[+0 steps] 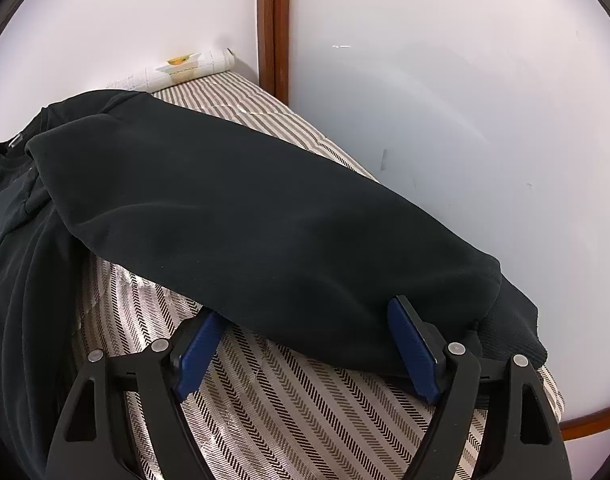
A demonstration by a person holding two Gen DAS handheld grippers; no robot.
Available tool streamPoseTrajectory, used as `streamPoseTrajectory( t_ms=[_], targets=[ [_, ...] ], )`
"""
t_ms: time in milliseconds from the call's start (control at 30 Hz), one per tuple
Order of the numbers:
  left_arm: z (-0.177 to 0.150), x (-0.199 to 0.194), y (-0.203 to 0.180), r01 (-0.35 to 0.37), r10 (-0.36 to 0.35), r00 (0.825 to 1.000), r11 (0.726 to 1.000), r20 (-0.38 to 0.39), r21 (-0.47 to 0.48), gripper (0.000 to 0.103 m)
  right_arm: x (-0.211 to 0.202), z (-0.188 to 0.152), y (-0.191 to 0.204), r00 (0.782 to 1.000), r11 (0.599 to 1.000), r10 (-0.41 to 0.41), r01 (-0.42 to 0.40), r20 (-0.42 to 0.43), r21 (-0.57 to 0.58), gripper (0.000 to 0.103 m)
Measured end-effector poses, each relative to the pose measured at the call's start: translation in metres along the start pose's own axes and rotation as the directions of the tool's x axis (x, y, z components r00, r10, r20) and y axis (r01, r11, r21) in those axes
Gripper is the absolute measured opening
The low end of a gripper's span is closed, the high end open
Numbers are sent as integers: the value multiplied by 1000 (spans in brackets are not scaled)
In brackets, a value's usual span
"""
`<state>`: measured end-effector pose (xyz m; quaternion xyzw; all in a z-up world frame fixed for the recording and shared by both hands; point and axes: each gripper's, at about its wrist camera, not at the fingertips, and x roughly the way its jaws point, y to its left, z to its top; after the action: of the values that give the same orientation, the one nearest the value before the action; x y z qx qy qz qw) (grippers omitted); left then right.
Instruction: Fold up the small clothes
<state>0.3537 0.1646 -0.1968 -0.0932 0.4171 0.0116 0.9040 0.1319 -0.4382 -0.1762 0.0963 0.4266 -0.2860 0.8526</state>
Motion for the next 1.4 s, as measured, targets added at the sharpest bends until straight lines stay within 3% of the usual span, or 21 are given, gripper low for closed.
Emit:
streamPoseTrajectory(
  t_ms=[500,600,667,900,1067,1300,1400],
  targets=[
    [1,1,-1,1,-1,1000,1000,-8,10,63,-2,-1,2,1000,1000,-5,5,7,-12,78],
    [1,0,1,15,-15,1000,1000,-9,-2,63,-3,-2,4,1000,1000,10,-10,14,-16,65],
    [1,0,2,22,-22,1000,1000,-7,-8,63,-4,-2,2,1000,1000,10,-10,19,-3,47],
    [4,-8,11,33,-33,999,998,15,-50,63,-6,-2,-10,999,997,-34,32,29,70,10],
    [4,-16,15,47,-44,998,997,40,-63,62,-36,18,-7,993,993,-47,34,108,115,8],
    [-3,-45,-11,-27,23,999,993,38,111,62,-98,86,18,965,995,2,-28,263,93,7],
    [-16,-53,-13,-33,36,999,990,-19,138,62,-128,111,54,941,1000,24,-29,338,9,7]
  ],
)
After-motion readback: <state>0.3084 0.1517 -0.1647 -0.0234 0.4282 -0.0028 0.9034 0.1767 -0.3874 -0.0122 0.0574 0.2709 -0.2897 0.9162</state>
